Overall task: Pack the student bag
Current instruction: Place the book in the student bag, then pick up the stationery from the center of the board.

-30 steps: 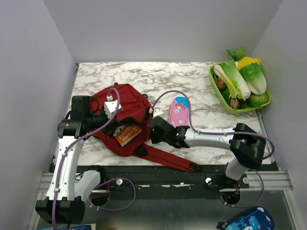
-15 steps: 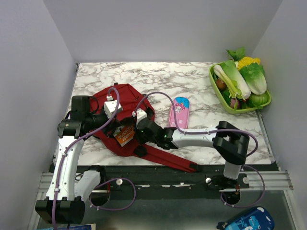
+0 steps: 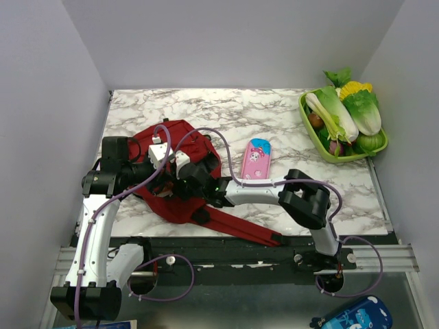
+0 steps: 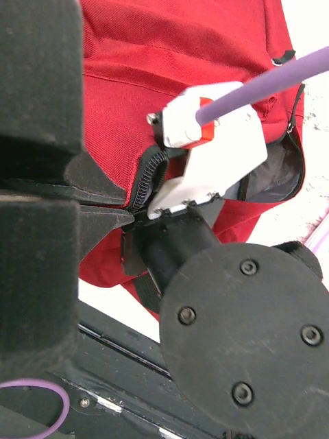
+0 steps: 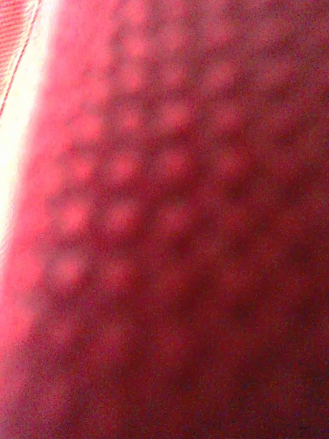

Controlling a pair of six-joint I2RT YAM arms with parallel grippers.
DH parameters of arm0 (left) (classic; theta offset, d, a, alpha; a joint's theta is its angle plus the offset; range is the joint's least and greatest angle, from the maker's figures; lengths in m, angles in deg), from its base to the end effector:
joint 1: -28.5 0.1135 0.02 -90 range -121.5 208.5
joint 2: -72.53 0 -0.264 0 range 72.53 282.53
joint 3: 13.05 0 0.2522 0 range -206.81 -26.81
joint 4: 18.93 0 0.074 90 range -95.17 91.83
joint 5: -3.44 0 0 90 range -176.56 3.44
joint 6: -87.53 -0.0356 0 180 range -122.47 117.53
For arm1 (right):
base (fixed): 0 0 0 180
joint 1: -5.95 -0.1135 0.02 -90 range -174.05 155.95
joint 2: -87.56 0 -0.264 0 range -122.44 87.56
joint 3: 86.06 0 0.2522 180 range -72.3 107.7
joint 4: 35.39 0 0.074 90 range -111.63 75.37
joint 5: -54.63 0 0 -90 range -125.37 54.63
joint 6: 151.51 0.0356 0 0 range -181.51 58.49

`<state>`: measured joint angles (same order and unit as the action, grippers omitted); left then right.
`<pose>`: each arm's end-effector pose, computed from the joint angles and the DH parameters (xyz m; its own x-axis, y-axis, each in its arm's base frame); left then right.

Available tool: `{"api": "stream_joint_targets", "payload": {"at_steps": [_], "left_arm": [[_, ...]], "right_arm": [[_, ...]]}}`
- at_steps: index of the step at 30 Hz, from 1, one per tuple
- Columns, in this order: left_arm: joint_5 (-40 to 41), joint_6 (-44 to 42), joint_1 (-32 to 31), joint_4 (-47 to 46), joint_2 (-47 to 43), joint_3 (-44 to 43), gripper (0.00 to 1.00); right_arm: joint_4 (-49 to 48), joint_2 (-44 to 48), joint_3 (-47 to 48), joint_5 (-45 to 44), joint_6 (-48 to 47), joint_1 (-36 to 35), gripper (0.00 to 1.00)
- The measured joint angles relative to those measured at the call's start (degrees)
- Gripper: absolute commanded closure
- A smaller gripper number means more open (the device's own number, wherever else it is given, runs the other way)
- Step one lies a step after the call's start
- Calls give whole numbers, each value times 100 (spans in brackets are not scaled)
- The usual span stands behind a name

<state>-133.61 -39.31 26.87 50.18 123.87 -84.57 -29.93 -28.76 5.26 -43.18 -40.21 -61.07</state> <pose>0.1555 -0.0305 0.3326 -0.3033 0.4173 -0.8567 0.8521 0.5213 -0.0477 0.1840 0.4214 0.1882 -0.4991 -0.2552 -0.8281 -0.7353 0.6304 0.2489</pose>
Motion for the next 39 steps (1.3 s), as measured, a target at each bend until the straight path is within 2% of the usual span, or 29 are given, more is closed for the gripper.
{"api": "stream_joint_targets", "payload": {"at_steps": [6,8,10,12,14,16,17,19,20,21,25,31,36,39], "left_arm": [[20,-7,0,15,37,-76,99],[17,-9,0,37,37,-76,99],[17,-11,0,55,37,-76,99],[17,-22,0,52,37,-76,99],[17,-26,0,50,37,-76,99],[17,-28,0,50,37,-74,99],[17,-28,0,48,35,-74,99],[17,-31,0,46,31,-74,99],[17,-31,0,46,31,-74,99],[15,-28,0,48,31,-74,99],[15,-37,0,46,31,-74,99],[11,-44,0,33,28,-44,99],[-11,-42,0,-2,31,-26,99],[-13,-42,0,-7,31,-20,99]], "right_arm": [[-116,-138,122,83,-52,0,82],[-210,-4,-107,50,-72,0,79],[-413,376,-723,-24,-111,7,77],[-409,782,-1200,-140,-144,7,71],[-400,1270,-1637,-439,-138,11,51],[-352,1845,-2059,-807,-31,50,43],[-247,2111,-2197,-988,55,96,33],[28,2551,-2323,-1353,326,289,22],[229,2719,-2334,-1513,487,461,12],[433,2841,-2334,-1633,647,658,8],[1246,2962,-2334,-1646,1207,1775,0],[1845,2953,-2680,-1209,1543,3259,0],[1633,2949,-3045,-249,1622,4177,0],[1316,2881,-3193,363,1622,4376,0]]}}
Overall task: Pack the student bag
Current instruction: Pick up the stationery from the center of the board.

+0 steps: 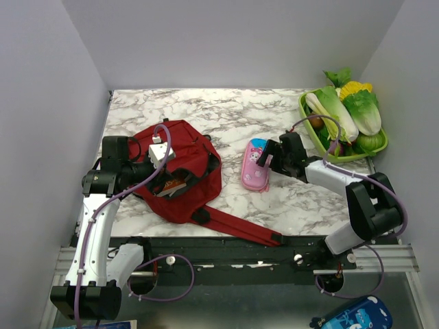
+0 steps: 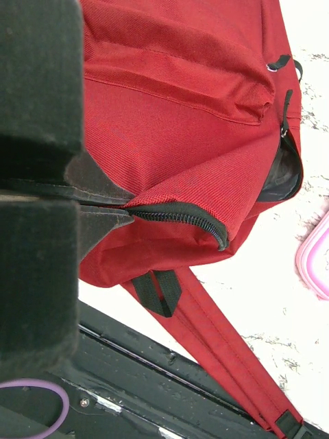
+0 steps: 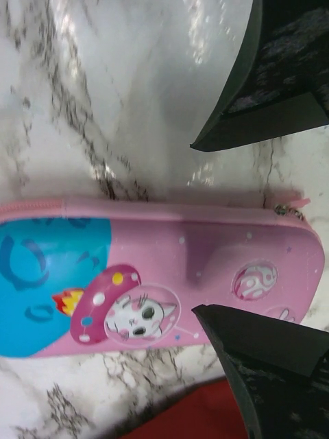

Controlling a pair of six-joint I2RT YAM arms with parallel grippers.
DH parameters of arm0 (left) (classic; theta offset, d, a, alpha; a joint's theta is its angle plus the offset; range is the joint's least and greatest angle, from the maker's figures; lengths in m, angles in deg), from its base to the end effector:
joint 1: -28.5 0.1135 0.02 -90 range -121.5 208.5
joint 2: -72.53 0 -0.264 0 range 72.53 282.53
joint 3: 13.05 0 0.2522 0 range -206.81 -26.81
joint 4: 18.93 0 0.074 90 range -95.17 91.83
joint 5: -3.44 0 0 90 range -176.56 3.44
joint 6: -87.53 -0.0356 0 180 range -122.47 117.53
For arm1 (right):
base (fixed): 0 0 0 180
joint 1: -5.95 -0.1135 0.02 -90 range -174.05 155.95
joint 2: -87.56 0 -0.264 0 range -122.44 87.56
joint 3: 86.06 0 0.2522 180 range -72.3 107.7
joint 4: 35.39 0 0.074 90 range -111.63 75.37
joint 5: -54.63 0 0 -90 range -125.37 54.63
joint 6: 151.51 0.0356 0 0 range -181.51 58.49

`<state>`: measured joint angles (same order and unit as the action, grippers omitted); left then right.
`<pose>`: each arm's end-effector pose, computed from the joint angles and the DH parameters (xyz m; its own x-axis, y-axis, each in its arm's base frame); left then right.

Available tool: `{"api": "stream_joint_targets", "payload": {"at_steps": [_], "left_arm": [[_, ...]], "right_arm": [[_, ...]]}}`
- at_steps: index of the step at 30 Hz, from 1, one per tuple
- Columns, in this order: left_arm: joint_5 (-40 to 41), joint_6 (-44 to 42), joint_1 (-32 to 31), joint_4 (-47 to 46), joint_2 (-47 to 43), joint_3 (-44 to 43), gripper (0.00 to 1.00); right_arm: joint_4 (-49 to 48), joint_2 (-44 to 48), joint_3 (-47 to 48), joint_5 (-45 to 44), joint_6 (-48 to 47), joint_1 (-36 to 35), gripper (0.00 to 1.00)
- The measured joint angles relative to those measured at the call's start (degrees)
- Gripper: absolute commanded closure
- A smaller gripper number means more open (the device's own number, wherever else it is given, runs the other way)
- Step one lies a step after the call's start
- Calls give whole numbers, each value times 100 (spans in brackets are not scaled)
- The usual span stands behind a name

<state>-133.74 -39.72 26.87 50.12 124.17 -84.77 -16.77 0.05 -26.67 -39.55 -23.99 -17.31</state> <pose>0.1567 -0.0306 0.3330 -0.2972 0.4200 -0.8575 0.8549 0.5169 -0.0431 0.2822 0.1185 0.1786 -0.7426 0.3420 -0.5759 0.1315 0.9175 0.3753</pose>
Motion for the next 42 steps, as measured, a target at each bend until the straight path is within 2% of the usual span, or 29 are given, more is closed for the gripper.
{"api": "stream_joint_targets", "payload": {"at_steps": [6,11,14,16,17,19,20,28,29,31,32,37,42], "left_arm": [[-2,2,0,0,0,2,99],[-2,2,0,4,-4,2,99],[-2,-2,0,7,-13,2,99],[-2,-2,0,7,-13,2,99],[-2,-2,0,7,-13,2,99],[-2,-2,0,7,-13,2,99],[-2,-2,0,7,-13,2,99],[-2,-2,0,4,-11,2,99],[-2,-2,0,4,-11,2,99],[-2,0,0,4,-11,2,99],[-2,0,0,4,-11,2,99],[-2,0,0,4,-15,2,99],[-7,31,0,-22,-33,35,98]], "right_arm": [[-769,-459,-4,946,101,46,0],[-1130,-844,146,1145,190,52,0],[-1019,-1163,540,1115,188,20,2],[-835,-1388,885,1040,146,-50,9],[-796,-1473,994,986,136,-107,21],[-774,-1547,1075,883,87,-227,32],[-769,-1554,1069,872,120,-289,42],[-1012,-1134,743,839,184,-581,81],[-1071,-1051,649,876,192,-590,89],[-1143,-914,518,944,181,-590,97],[-1163,-848,466,970,166,-590,99],[-1078,-372,131,1110,-52,-592,98],[-748,625,-160,1314,-356,-612,96]]}}
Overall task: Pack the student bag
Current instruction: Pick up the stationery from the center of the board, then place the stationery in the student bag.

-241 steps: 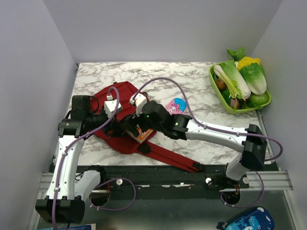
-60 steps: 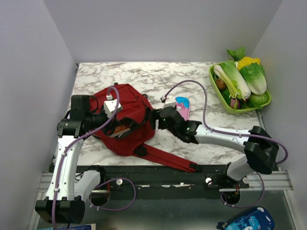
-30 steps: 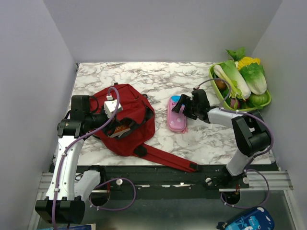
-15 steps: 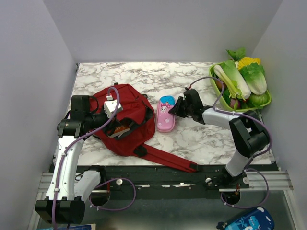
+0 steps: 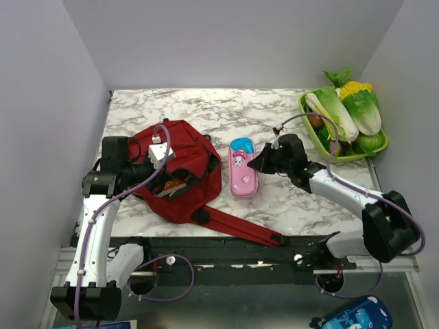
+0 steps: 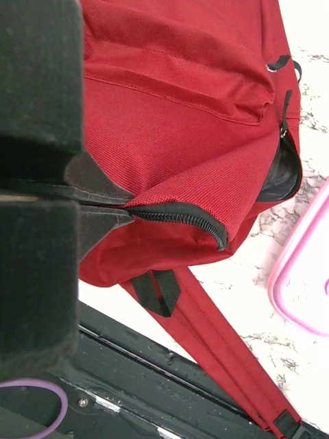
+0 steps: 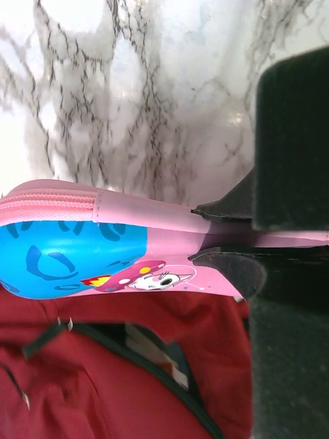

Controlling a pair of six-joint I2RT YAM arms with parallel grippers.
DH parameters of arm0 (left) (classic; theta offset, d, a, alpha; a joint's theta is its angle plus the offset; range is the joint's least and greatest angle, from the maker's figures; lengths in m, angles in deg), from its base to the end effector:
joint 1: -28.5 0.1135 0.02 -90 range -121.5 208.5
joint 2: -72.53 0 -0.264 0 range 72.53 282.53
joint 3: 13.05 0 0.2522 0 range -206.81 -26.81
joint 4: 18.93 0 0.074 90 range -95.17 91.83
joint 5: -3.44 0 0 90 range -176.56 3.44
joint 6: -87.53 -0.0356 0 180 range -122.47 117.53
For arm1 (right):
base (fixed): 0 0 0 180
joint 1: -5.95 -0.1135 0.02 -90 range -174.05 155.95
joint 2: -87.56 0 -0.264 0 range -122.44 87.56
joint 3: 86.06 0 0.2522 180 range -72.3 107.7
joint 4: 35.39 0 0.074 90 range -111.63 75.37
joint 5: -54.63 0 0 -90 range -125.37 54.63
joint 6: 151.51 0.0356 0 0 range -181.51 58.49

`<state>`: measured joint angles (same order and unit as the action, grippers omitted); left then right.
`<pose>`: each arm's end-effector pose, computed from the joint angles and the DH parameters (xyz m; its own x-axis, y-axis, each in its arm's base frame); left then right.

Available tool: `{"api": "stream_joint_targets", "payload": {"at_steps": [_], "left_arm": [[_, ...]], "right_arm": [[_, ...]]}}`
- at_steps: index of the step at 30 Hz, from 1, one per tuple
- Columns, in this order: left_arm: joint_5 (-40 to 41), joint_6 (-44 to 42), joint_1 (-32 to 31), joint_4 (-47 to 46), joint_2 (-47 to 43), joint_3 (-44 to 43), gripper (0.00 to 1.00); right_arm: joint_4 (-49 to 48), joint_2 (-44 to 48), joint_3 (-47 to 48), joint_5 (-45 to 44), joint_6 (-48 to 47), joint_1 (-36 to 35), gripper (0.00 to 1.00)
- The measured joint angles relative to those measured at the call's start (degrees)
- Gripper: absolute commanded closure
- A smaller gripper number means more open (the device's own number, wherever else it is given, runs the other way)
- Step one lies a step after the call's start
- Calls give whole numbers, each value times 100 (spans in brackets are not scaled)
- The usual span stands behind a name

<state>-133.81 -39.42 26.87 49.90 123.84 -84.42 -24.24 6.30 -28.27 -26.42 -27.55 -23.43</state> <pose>0.1558 -0.0306 0.3322 -0.2984 0.4167 -0.8587 0.8540 0.5184 -0.0452 0.2596 0.1525 0.2120 -0.7437 0.2146 -0.6332 -0.2179 0.8176 0.5330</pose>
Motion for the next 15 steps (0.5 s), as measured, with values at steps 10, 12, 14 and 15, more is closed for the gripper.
{"api": "stream_joint_targets", "payload": {"at_steps": [10,12,14,15], "left_arm": [[-94,566,0,-575,-138,214,98],[-133,708,0,-704,-151,219,98],[-175,863,0,-859,-151,219,98],[-201,920,0,-907,-151,219,98]], "right_arm": [[339,1108,-717,190,-146,-1530,95],[463,977,-745,297,-142,-1722,95],[540,769,-695,372,-146,-1829,95],[573,640,-634,404,-149,-1858,95]]}}
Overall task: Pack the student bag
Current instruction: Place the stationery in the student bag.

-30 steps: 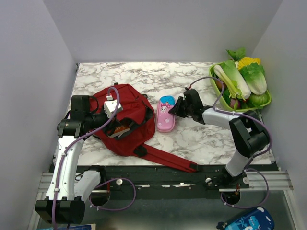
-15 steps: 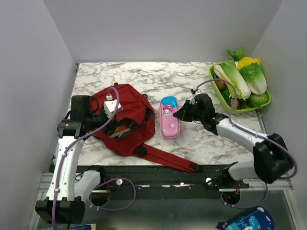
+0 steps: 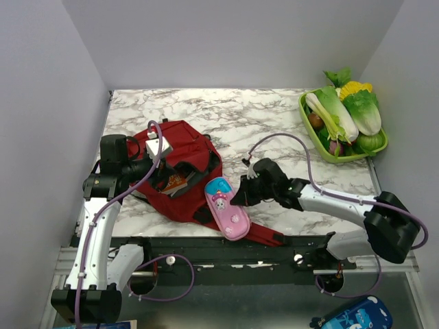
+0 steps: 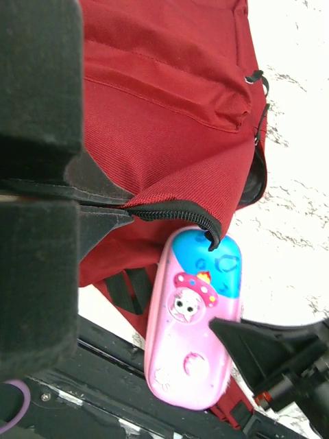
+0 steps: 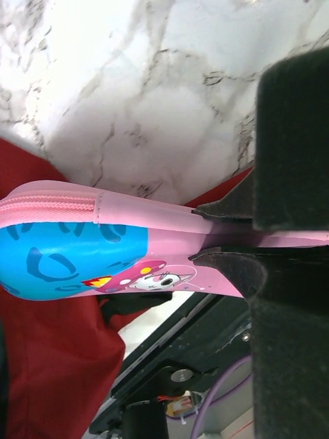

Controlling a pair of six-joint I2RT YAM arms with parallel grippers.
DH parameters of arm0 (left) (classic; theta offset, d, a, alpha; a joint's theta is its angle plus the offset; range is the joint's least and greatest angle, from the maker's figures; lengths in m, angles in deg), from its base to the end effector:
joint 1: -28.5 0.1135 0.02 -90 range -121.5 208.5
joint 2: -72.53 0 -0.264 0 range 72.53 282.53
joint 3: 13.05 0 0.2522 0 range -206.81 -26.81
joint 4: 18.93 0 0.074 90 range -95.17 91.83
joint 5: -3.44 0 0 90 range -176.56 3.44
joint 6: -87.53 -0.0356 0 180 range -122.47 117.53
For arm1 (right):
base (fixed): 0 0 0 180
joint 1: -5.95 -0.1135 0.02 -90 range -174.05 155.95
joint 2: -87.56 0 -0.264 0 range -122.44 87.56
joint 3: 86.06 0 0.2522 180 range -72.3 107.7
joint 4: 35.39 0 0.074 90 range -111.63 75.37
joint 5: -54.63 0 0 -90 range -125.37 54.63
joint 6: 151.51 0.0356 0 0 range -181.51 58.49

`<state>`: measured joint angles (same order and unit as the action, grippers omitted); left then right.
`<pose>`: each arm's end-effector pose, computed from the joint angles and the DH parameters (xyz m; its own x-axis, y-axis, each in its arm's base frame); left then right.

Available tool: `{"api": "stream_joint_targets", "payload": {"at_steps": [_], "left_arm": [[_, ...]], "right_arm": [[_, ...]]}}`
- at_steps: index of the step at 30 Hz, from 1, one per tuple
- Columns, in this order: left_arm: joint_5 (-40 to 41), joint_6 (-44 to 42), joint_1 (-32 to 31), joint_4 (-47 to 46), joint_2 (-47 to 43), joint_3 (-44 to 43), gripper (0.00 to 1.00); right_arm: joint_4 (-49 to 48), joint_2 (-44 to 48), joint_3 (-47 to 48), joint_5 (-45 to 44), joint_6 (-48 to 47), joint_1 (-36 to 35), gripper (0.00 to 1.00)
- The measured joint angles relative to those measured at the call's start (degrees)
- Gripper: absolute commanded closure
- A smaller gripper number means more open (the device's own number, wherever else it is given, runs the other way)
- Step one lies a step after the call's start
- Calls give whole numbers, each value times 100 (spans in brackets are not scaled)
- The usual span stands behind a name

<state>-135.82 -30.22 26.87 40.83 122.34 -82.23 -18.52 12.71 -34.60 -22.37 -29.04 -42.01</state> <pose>0.1608 -0.0316 0.3358 -0.2960 0.3124 -0.9027 0.8285 0.5542 -0.0799 0.1718 0.2025 0.1980 -0.8153 -0.1231 -0.5658 -0.4752 0.7006 0.5323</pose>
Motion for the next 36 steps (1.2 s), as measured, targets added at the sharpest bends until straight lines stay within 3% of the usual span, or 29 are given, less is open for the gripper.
{"api": "stream_joint_targets", "payload": {"at_steps": [6,13,19,23,25,26,28,32,36], "left_arm": [[-199,-59,0,46,-61,0,98],[-461,-765,0,769,-79,-11,98],[-503,-1316,0,1274,-28,-48,98],[-546,-1609,0,1530,81,-116,98],[-564,-1733,0,1633,153,-157,98],[-570,-1792,0,1683,192,-177,98],[-577,-1882,0,1770,271,-221,98],[-577,-1974,0,1884,337,-249,98],[-577,-1985,0,1899,365,-256,98]], "right_arm": [[354,-1003,1246,83,-166,-37,96],[804,-2474,3322,-44,-258,-37,97],[1226,-3058,4238,-710,-254,-37,95],[1390,-3300,4675,-1379,-302,-76,68],[1443,-3497,4881,-1707,-354,-107,61],[1464,-3615,4994,-1853,-363,-122,52],[1482,-3845,5217,-2192,-326,-144,43],[1539,-3899,5084,-2629,-146,-179,16],[1344,-3429,4098,-2800,-52,-195,12]]}}
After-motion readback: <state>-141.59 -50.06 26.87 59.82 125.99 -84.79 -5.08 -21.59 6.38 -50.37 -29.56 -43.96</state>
